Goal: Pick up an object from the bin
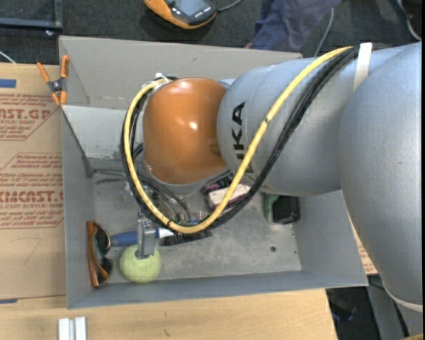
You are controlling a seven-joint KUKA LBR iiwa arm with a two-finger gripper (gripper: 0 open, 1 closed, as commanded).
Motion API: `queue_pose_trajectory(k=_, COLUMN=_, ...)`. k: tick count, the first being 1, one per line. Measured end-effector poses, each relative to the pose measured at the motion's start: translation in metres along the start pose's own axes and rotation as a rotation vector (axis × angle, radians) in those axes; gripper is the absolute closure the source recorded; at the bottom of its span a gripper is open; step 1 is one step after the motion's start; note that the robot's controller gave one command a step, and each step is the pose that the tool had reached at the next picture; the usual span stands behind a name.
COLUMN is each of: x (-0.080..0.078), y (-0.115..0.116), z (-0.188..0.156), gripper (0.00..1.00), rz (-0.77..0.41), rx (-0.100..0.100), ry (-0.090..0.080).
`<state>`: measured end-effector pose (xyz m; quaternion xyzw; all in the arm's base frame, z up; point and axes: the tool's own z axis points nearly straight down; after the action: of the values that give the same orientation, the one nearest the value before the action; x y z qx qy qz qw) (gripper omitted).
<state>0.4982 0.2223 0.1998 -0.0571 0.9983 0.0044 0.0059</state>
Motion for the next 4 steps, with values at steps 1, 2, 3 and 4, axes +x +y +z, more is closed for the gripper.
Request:
queue_pose_trajectory(k=1, x=-0.093, y=-0.011, z=0.027, gripper=1.00, rz=-0.069, rx=0.002, ry=0.004)
queue_pose_trajectory(k=2, x=-0.093, y=-0.011, z=0.026, gripper=0.00, rz=-0.069, rx=0.002, ry=0.004)
queue_pose_trajectory(k=3, x=-0.093, y=-0.011, z=0.026, gripper=0.00, rz=-0.069, rx=0.001, ry=0.004)
queue_pose_trajectory(k=4, x=-0.065, y=0.012, z=0.021, gripper=0.00, rz=-0.134, rx=0.001, ry=0.002)
